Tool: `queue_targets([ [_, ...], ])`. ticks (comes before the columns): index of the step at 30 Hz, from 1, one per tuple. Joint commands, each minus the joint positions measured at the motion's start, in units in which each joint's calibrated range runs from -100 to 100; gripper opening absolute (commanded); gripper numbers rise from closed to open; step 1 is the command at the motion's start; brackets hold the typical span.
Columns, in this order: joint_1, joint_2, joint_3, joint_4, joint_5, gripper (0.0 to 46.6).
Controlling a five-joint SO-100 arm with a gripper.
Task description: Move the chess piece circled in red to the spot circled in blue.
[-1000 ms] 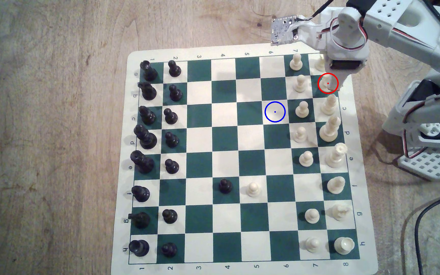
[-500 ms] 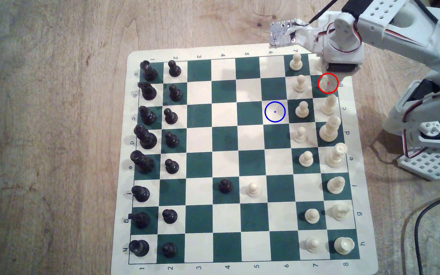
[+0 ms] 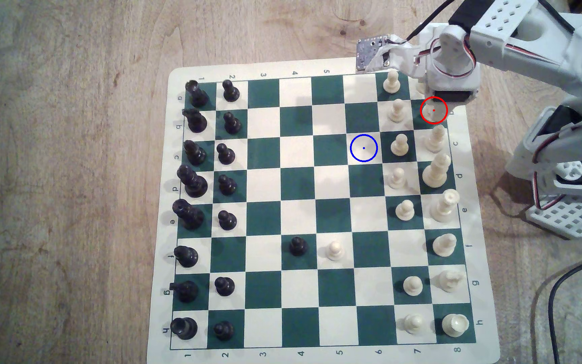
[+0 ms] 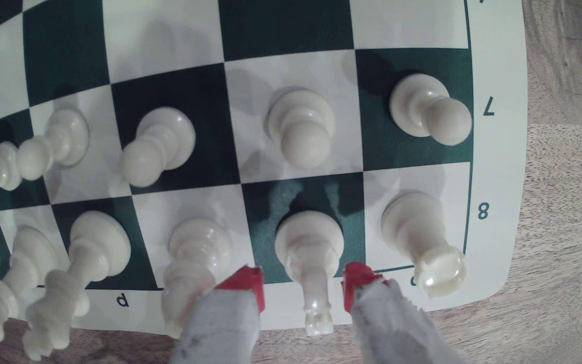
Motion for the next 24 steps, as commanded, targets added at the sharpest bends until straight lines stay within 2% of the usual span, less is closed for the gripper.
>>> queue_targets([
  [1,-0.1,-0.8,0.3,-1.9,-0.7,11.7],
  [13,-0.3,-1.4,0.6,-1.6,-0.9,7.0],
  [21,-0.7,-1.7,0.9,-1.1,-1.0,7.4],
  [24,-0.8,-1.7,1.3,-1.1,-1.1,5.3],
])
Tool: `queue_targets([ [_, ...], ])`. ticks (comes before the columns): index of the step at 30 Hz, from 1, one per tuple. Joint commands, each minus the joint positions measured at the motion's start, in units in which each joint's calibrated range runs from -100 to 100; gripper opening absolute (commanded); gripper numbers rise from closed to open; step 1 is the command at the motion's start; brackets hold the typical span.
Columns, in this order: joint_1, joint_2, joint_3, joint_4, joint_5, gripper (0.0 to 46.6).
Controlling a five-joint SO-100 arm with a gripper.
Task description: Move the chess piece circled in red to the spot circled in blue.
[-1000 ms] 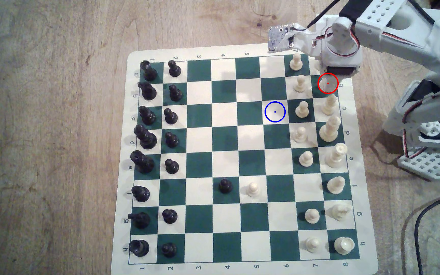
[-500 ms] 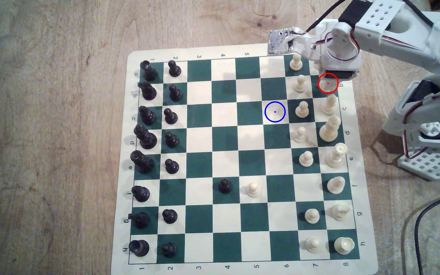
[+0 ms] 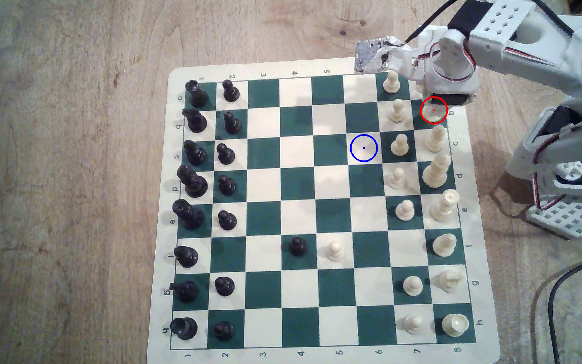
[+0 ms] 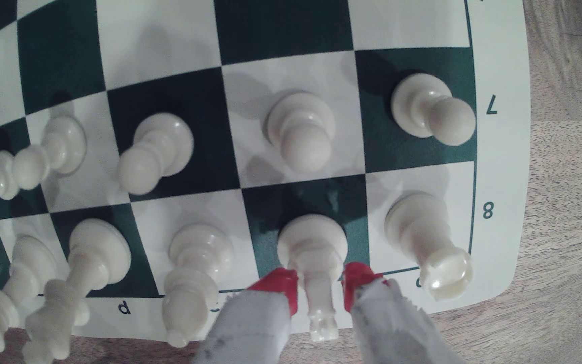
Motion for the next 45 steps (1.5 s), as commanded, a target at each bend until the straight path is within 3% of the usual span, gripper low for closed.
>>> queue_targets([
  [1,-0.7,-1.7,-0.2,0.4,-0.2,4.8],
  [6,-1.1,-1.9,-0.3,0.5,-0.3,4.6],
  [11,-1.3,-1.9,-0.2,0.5,-0.6,0.3],
  [18,-0.9,-3.0,-2.0,2.7,-0.7,0.3],
  [25,1.4,-5.8,-12.8,10.9,-0.6,0.2],
  [32,0.2,-7.7,-27.0,22.2,-1.0,0.2],
  [45,-8.9,-4.2,-28.3,14.3,-7.4,0.2],
])
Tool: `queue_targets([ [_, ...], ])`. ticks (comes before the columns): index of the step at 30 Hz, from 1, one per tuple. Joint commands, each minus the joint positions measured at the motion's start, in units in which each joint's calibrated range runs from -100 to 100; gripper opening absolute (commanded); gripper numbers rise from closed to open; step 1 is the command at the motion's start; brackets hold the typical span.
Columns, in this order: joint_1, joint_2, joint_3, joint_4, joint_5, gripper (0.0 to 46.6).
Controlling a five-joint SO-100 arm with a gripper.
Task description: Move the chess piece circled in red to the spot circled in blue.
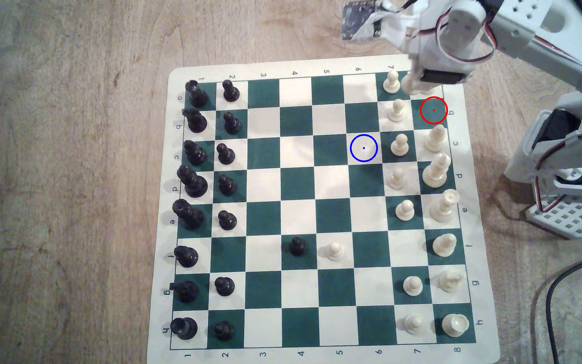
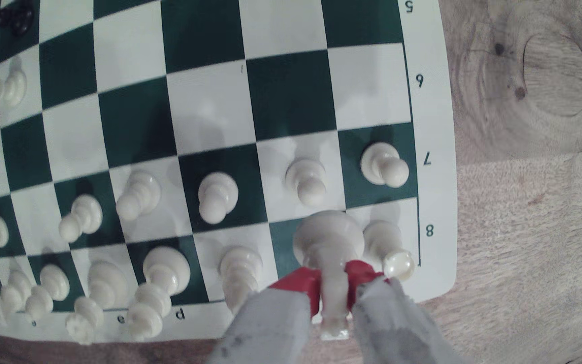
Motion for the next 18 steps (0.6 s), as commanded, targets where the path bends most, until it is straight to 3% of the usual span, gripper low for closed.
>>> queue_targets([
  [1,-2.4,0.3,-3.5,-3.6,-2.0,0.2],
  [10,-9.6,4.3,4.7,-13.2,-6.8,0.2],
  [18,-13.0,7.6,5.2,-16.3,-8.4,0.2],
])
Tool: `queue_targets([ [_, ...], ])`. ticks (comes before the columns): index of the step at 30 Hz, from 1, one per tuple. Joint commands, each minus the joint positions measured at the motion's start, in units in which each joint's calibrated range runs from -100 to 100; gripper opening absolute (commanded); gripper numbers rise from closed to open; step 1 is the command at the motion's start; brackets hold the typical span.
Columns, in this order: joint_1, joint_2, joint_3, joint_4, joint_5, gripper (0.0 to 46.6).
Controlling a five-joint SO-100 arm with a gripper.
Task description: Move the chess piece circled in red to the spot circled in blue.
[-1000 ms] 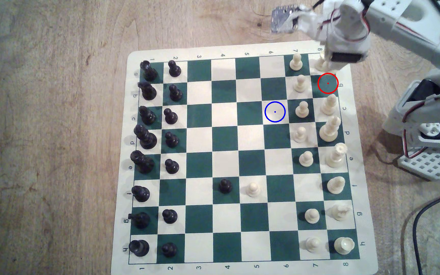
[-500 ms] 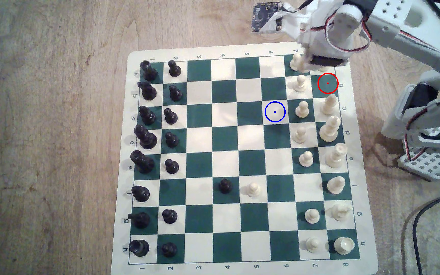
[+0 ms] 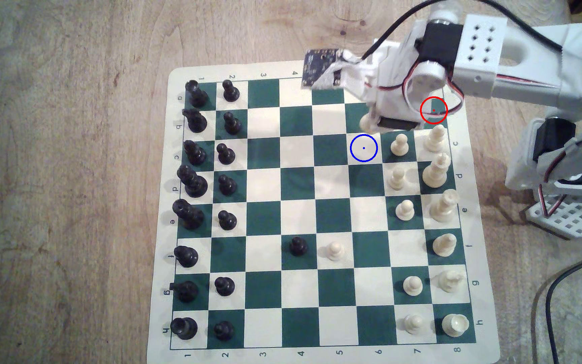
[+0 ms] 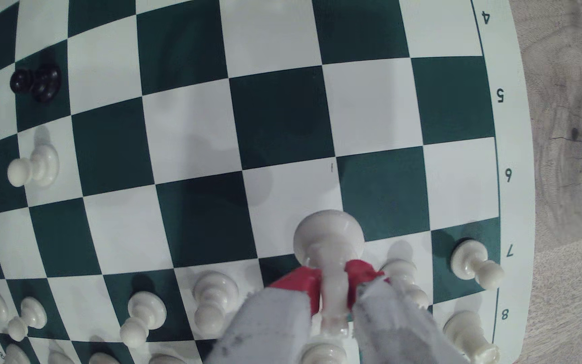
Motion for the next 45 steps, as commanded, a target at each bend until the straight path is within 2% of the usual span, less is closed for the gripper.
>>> queue_targets([
  [1,-1.4,1.4,-1.0,-1.4,-0.5,0.2],
  [15,-4.1,6.9,-0.3,-4.0,-1.5,0.2],
  [28,-3.8,9.9,2.0,-8.1,-1.6,0.2],
  [45,-1.6,11.7,3.7,-9.9,-0.2,0.2],
])
